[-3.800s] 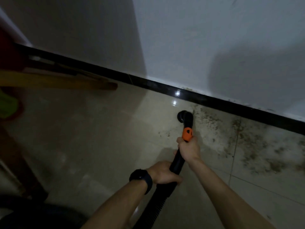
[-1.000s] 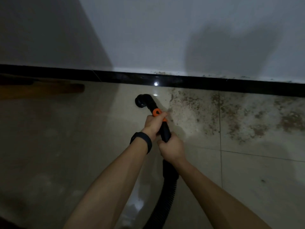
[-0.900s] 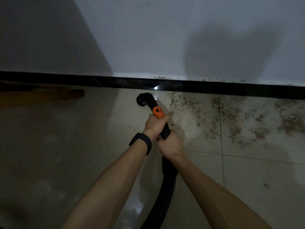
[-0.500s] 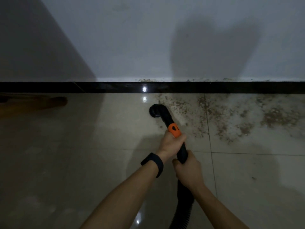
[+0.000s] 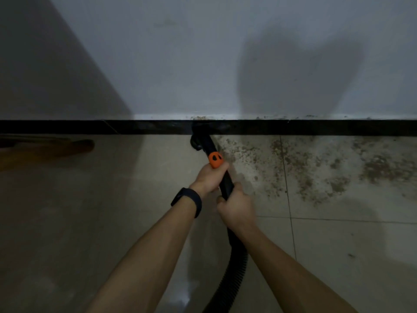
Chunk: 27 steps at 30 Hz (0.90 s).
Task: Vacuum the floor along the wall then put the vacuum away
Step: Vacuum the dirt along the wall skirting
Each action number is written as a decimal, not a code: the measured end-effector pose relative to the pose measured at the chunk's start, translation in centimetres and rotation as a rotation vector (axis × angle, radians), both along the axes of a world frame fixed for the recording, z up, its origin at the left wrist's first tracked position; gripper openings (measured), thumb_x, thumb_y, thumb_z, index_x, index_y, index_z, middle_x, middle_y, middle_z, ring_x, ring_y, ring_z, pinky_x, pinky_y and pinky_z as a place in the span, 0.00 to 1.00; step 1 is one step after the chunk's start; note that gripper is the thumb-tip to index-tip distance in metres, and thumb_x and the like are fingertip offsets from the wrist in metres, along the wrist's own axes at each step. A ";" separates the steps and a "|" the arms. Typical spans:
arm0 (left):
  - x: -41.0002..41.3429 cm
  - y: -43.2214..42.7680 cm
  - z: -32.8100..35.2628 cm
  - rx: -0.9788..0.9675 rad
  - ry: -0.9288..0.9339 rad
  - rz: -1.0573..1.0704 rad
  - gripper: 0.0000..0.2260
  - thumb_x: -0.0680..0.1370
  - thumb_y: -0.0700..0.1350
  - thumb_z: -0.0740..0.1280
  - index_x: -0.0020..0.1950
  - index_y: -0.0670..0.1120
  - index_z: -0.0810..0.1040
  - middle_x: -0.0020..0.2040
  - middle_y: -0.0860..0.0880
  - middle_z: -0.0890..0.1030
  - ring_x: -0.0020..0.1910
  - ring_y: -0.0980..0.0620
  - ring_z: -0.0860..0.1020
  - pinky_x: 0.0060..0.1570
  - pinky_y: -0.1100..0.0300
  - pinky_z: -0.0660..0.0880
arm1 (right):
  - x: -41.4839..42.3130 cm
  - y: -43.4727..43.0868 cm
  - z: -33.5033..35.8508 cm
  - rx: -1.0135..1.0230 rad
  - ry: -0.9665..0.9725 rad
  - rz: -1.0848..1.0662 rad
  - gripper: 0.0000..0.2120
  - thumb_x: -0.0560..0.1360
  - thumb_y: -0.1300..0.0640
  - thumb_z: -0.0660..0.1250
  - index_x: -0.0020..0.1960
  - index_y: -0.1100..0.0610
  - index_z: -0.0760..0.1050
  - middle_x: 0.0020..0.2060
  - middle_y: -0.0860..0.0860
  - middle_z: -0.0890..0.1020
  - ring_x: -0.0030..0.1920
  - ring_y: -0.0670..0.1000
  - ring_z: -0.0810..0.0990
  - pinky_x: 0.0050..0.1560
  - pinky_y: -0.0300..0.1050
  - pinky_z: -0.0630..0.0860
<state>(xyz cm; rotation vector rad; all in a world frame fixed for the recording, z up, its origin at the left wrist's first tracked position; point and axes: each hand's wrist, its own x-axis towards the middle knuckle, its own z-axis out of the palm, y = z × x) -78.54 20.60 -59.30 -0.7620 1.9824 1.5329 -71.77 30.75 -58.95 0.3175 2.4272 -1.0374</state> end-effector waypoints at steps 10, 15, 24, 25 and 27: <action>-1.4 0.9 -0.6 -0.048 -0.029 -0.012 0.36 0.76 0.47 0.72 0.75 0.39 0.54 0.47 0.47 0.75 0.46 0.48 0.77 0.48 0.53 0.78 | -0.2 1.2 -0.5 0.200 0.110 0.118 0.13 0.81 0.53 0.63 0.61 0.58 0.67 0.47 0.55 0.82 0.44 0.55 0.83 0.38 0.46 0.75; -0.8 3.4 -0.5 -0.018 -0.022 -0.081 0.32 0.74 0.47 0.72 0.71 0.42 0.58 0.49 0.48 0.75 0.48 0.48 0.77 0.44 0.55 0.78 | 0.8 3.1 -0.3 0.183 0.093 0.060 0.11 0.82 0.53 0.63 0.59 0.56 0.65 0.40 0.50 0.77 0.40 0.53 0.79 0.36 0.45 0.72; -1.5 9.2 0.5 0.033 -0.017 -0.201 0.36 0.73 0.49 0.74 0.73 0.42 0.58 0.54 0.45 0.76 0.56 0.43 0.78 0.54 0.50 0.79 | 1.1 7.3 -0.2 0.113 0.026 -0.150 0.09 0.80 0.55 0.64 0.51 0.55 0.64 0.38 0.52 0.78 0.33 0.51 0.78 0.29 0.44 0.71; -1.6 9.7 0.5 0.023 -0.017 -0.227 0.33 0.75 0.48 0.73 0.73 0.42 0.59 0.54 0.45 0.75 0.55 0.44 0.77 0.50 0.52 0.77 | 1.1 7.7 -0.1 0.092 0.015 -0.182 0.08 0.80 0.55 0.64 0.51 0.55 0.65 0.38 0.52 0.78 0.34 0.52 0.79 0.30 0.45 0.72; -1.8 10.8 0.4 -0.004 -0.002 -0.288 0.21 0.77 0.46 0.72 0.64 0.45 0.66 0.49 0.48 0.74 0.47 0.49 0.76 0.43 0.59 0.74 | 1.3 8.5 0.2 0.068 0.007 -0.236 0.08 0.80 0.55 0.64 0.52 0.55 0.66 0.38 0.52 0.78 0.34 0.51 0.79 0.28 0.44 0.71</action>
